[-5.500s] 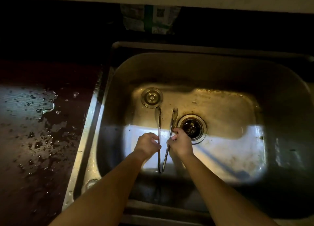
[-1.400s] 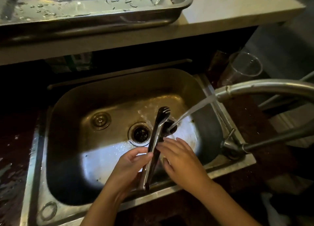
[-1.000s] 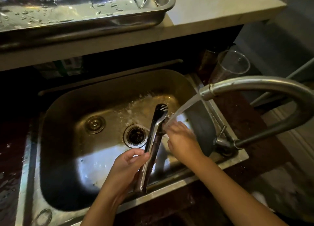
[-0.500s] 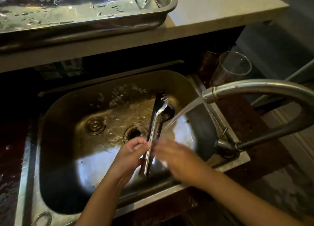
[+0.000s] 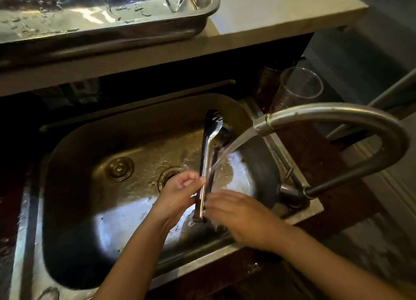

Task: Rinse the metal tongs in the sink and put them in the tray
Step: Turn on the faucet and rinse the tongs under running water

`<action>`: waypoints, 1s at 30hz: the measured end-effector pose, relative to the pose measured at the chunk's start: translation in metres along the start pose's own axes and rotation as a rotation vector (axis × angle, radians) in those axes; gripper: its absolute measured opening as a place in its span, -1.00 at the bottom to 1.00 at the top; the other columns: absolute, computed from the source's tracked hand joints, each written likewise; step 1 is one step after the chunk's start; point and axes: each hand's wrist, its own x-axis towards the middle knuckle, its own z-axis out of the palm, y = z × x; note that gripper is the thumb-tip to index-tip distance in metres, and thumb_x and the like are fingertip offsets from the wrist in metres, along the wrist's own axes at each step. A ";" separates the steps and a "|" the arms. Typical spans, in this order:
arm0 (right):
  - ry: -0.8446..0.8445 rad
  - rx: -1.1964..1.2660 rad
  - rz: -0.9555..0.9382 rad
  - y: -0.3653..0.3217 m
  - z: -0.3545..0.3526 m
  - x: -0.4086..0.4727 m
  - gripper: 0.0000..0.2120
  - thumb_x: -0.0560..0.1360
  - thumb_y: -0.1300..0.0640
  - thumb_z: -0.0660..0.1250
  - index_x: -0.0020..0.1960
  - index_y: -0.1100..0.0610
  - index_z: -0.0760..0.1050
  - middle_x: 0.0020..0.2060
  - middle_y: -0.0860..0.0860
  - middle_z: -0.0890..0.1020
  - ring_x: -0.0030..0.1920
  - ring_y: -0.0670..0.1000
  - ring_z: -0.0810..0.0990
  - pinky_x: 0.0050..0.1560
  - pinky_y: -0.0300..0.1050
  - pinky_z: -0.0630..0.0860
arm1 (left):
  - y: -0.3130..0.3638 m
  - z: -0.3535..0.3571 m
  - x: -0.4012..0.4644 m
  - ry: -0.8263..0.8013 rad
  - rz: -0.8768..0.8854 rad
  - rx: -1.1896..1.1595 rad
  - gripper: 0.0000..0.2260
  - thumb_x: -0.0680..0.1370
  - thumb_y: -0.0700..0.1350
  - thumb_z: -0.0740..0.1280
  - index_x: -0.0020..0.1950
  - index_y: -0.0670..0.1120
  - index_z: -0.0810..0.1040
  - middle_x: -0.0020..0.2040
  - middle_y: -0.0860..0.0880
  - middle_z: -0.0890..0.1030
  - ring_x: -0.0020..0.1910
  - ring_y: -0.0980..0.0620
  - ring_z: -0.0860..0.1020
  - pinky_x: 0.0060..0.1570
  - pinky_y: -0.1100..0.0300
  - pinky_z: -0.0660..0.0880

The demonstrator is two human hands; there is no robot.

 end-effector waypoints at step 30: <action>0.598 1.051 1.062 -0.026 0.030 0.042 -0.95 0.49 0.13 0.31 -0.14 0.07 0.52 -0.20 0.04 0.66 -0.14 0.05 0.63 -0.14 -0.17 0.55 | -0.039 0.004 -0.048 0.115 -0.044 0.211 -0.95 0.48 -0.23 0.34 -0.13 -0.10 0.58 -0.28 -0.08 0.72 -0.39 0.04 0.64 -0.44 0.29 0.53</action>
